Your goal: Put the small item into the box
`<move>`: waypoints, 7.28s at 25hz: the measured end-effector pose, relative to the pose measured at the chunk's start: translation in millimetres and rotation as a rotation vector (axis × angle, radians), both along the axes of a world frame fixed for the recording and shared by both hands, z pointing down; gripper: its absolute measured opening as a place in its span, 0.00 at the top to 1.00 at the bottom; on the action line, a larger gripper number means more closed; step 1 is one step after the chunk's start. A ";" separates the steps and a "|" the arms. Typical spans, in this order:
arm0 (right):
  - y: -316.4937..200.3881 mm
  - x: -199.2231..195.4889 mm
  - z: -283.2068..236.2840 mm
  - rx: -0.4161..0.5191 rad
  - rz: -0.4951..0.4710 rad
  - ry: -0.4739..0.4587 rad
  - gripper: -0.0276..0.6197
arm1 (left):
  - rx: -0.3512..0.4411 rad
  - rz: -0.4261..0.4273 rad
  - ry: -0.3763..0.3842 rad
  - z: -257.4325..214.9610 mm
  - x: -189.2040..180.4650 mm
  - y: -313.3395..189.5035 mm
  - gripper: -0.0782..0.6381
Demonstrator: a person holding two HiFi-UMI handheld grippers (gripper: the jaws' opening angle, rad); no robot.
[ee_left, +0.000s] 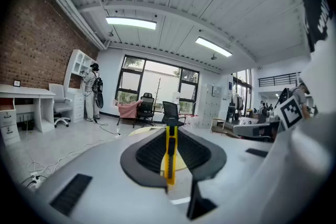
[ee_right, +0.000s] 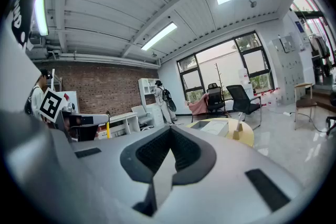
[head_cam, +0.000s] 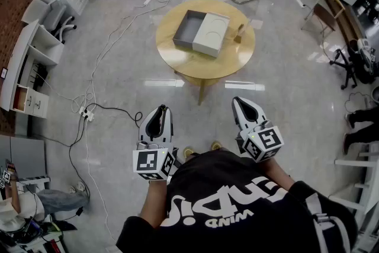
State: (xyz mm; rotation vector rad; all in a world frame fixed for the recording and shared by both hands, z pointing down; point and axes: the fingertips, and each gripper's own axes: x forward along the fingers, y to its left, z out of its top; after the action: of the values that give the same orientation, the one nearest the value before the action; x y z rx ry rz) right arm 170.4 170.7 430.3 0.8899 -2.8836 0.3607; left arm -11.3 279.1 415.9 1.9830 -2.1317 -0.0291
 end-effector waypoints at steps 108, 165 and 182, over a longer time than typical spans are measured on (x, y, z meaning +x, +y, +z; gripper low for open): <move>-380.1 -194.5 14.0 -0.029 0.103 -0.023 0.95 | -0.419 0.418 0.034 175.0 -142.3 -519.8 0.79; -386.4 -176.0 39.6 -0.112 0.162 0.017 0.95 | -0.771 0.413 0.006 282.4 -129.4 -546.7 0.83; -384.1 -178.4 34.7 -0.089 0.122 0.017 0.95 | -0.358 0.424 0.053 104.1 -137.8 -501.2 0.88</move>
State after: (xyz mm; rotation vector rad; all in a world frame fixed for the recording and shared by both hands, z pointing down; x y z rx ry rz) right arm -8.0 -213.4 465.0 1.0500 -2.7806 0.4852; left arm -149.1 -222.1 520.0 2.1279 -1.5142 0.3409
